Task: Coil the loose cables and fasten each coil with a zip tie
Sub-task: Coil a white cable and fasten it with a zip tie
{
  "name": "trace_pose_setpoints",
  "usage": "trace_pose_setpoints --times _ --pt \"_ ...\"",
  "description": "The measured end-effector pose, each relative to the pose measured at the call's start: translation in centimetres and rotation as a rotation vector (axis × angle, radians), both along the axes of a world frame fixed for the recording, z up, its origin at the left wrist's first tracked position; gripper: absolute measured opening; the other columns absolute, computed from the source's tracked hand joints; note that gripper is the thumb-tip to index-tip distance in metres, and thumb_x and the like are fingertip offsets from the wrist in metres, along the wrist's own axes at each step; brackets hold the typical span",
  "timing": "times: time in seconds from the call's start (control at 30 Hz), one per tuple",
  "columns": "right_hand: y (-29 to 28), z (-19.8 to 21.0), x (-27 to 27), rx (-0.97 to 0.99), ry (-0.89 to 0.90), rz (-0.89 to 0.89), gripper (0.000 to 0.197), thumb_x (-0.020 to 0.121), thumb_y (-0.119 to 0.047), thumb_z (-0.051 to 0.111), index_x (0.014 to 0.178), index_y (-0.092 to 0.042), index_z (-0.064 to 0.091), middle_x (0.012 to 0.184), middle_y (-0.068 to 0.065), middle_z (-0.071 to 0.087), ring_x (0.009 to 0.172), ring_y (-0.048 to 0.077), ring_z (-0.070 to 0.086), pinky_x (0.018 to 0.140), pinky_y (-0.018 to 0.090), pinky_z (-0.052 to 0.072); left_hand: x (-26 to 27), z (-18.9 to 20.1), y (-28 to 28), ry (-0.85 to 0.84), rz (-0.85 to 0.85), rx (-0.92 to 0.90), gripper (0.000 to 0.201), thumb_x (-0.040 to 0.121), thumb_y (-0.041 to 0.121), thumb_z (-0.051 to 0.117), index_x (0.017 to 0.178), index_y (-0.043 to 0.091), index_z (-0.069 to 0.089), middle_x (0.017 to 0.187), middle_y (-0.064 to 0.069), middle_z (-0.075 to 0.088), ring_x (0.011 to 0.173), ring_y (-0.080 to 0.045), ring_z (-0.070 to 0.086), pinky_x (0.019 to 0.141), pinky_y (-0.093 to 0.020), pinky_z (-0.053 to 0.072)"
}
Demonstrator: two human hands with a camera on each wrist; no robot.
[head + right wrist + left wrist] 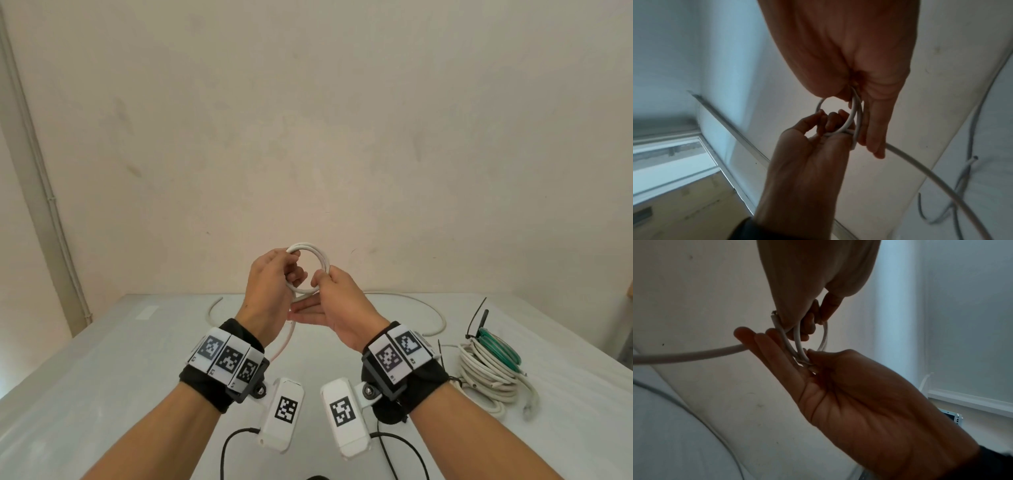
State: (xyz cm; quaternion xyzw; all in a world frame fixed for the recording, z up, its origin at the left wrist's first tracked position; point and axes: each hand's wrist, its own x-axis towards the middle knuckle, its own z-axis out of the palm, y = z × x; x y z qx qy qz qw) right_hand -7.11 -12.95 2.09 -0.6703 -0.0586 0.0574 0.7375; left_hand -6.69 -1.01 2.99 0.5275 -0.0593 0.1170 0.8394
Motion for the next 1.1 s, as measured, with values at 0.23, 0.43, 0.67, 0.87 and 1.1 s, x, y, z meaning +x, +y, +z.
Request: trace_pose_setpoints --times 0.23,0.43,0.67,0.87,1.1 --pt "0.5 -0.9 1.5 0.108 -0.050 -0.189 0.026 0.110 -0.021 0.040 0.090 -0.008 0.052 0.099 0.016 0.056 0.088 0.028 0.062 0.098 0.053 0.057 -0.4 -0.3 -0.5 0.050 -0.033 0.003 0.011 0.101 -0.001 0.049 0.093 0.004 0.053 0.063 -0.001 0.045 0.058 -0.016 0.050 0.087 -0.040 0.054" --pt "0.3 -1.5 1.4 -0.013 -0.129 -0.342 0.027 0.106 -0.018 0.046 0.093 -0.008 0.067 0.092 0.011 0.075 0.083 0.020 0.068 0.076 0.030 0.052 -1.1 -0.1 -0.6 0.161 -0.082 0.059 0.026 0.100 -0.005 0.047 0.076 0.006 0.051 0.056 -0.004 0.048 0.047 -0.015 0.054 0.070 -0.037 0.057" --pt "0.6 -1.5 1.4 0.280 -0.121 -0.257 0.027 0.109 -0.012 0.047 0.110 0.003 0.068 0.097 0.017 0.077 0.088 0.025 0.073 0.073 0.032 0.062 -1.0 -0.3 0.2 0.334 -0.176 -0.080 0.021 0.097 -0.006 0.045 0.082 0.001 0.057 0.056 -0.006 0.052 0.047 -0.015 0.052 0.061 -0.035 0.061" --pt "0.3 -1.1 1.4 0.338 -0.056 -0.157 0.028 0.108 -0.006 0.046 0.101 0.007 0.070 0.081 0.013 0.071 0.064 0.017 0.057 0.065 0.032 0.054 -1.2 -1.2 0.6 0.360 -0.161 0.028 0.016 0.096 -0.004 0.044 0.092 -0.002 0.059 0.061 -0.010 0.056 0.048 -0.018 0.059 0.065 -0.036 0.060" --pt "-0.1 0.3 0.9 0.296 -0.029 -0.049 0.025 0.107 -0.001 0.039 0.090 -0.003 0.057 0.071 0.004 0.043 0.052 0.011 0.032 0.053 0.027 0.034 -0.8 -1.5 2.2 0.299 -0.102 0.258 0.010 0.096 -0.001 0.051 0.089 0.002 0.058 0.067 -0.011 0.059 0.060 -0.023 0.062 0.067 -0.036 0.061"
